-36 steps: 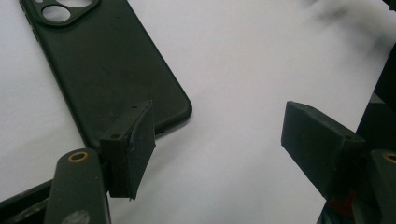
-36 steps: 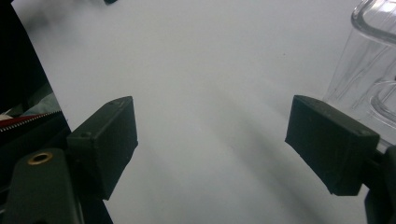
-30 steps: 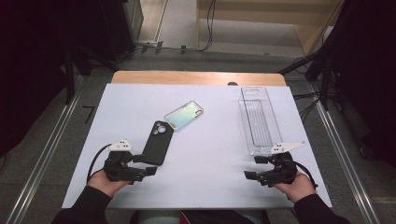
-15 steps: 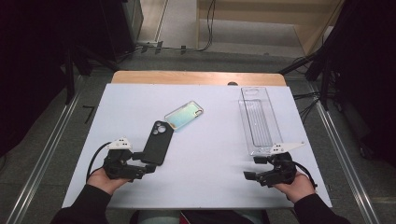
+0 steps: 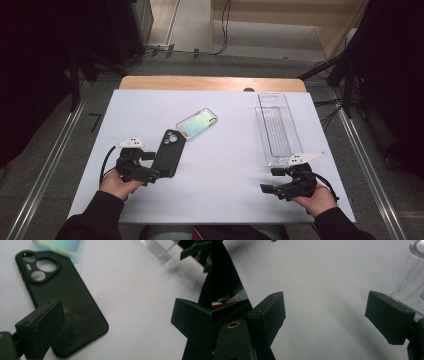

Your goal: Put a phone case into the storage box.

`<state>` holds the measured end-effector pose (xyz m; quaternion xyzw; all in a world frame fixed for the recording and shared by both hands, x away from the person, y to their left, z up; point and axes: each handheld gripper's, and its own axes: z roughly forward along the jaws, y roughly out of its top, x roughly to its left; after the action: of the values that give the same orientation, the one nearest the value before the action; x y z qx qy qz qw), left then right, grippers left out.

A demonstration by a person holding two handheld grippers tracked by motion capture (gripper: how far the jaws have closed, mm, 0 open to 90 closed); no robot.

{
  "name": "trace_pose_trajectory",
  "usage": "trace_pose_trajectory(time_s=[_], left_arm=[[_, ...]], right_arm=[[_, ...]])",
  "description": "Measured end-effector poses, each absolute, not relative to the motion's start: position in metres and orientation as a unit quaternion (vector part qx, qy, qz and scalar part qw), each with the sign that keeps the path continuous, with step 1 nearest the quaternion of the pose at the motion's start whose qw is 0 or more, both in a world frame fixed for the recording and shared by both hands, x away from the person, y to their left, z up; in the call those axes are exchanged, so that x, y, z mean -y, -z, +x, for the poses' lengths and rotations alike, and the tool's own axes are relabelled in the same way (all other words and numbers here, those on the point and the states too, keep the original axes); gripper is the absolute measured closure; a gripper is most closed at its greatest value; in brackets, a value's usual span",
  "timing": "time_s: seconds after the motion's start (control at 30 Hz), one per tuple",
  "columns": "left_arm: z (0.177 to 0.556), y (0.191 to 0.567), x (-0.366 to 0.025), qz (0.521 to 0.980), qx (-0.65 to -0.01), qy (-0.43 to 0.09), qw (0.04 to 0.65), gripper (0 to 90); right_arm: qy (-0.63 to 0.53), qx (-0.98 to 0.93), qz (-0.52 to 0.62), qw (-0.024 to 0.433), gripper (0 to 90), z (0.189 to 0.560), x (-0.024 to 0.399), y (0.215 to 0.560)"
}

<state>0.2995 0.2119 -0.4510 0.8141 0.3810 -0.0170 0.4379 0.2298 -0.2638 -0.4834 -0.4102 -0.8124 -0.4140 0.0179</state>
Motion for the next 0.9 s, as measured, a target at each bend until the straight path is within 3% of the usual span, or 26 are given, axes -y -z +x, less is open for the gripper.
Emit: trace_pose_trajectory(time_s=[0.27, 0.6, 0.9], left_arm=[[0.310, 0.444, -0.211, 0.825, -0.370, 0.019, 0.426, 0.4], [0.328, 0.439, -0.206, 0.834, -0.376, -0.002, 0.405, 8.5], [0.342, 0.437, -0.200, 0.836, -0.375, -0.003, 0.402, 8.6]], right_arm=[[0.417, 0.810, -0.411, 0.014, 14.7, 0.230, 0.265, 0.483], [0.418, 0.810, -0.411, 0.015, 14.7, 0.230, 0.266, 0.483], [0.416, 0.810, -0.414, 0.011, 14.7, 0.230, 0.267, 0.483]])
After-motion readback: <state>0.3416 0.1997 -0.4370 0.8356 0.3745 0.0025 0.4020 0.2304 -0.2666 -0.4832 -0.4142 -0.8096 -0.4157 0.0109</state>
